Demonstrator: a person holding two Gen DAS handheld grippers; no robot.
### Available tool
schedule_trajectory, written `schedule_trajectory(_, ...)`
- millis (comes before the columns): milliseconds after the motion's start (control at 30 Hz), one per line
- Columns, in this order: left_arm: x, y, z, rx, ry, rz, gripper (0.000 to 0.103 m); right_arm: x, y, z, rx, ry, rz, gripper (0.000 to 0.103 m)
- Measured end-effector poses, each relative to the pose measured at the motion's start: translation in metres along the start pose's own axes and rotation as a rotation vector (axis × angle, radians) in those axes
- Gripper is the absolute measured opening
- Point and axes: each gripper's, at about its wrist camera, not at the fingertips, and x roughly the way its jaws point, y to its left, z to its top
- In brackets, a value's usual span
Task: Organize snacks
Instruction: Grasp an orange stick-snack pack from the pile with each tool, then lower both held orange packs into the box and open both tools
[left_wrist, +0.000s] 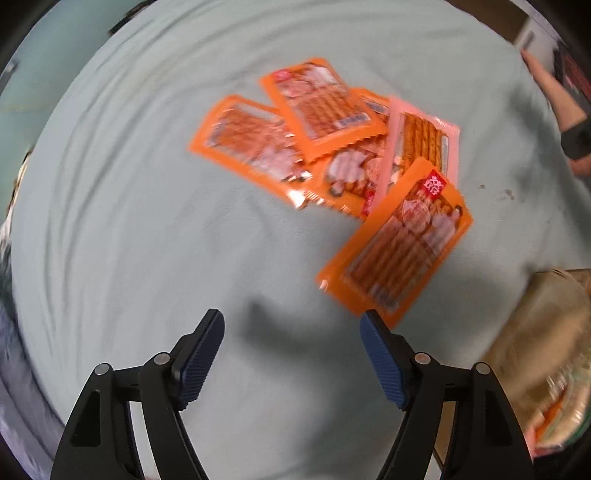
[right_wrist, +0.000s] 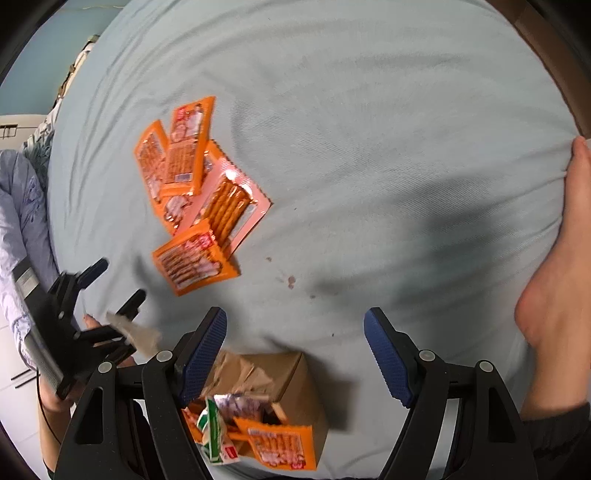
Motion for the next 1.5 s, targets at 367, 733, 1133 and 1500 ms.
schedule_trajectory(367,0.027,-0.051,0.029,0.122,-0.086,-0.126,0.090,0.032,0.069,0.114,-0.105,0.045,0.022,0.076)
schedule_trajectory(733,-0.015,-0.014,-0.012,0.023,-0.126,-0.260,0.006,0.095,0.152,0.134,-0.285,-0.028,-0.116,0.074)
schedule_trajectory(1133,-0.145,0.004,-0.092,-0.145,-0.163,-0.255,0.006,0.021,0.131,0.089,-0.350,-0.187,-0.098,0.006)
schedule_trajectory(1500,-0.131,-0.094,-0.092,-0.336,0.002,-0.462,0.011,-0.121,0.116,-0.012,-0.388,-0.375,-0.007,0.006)
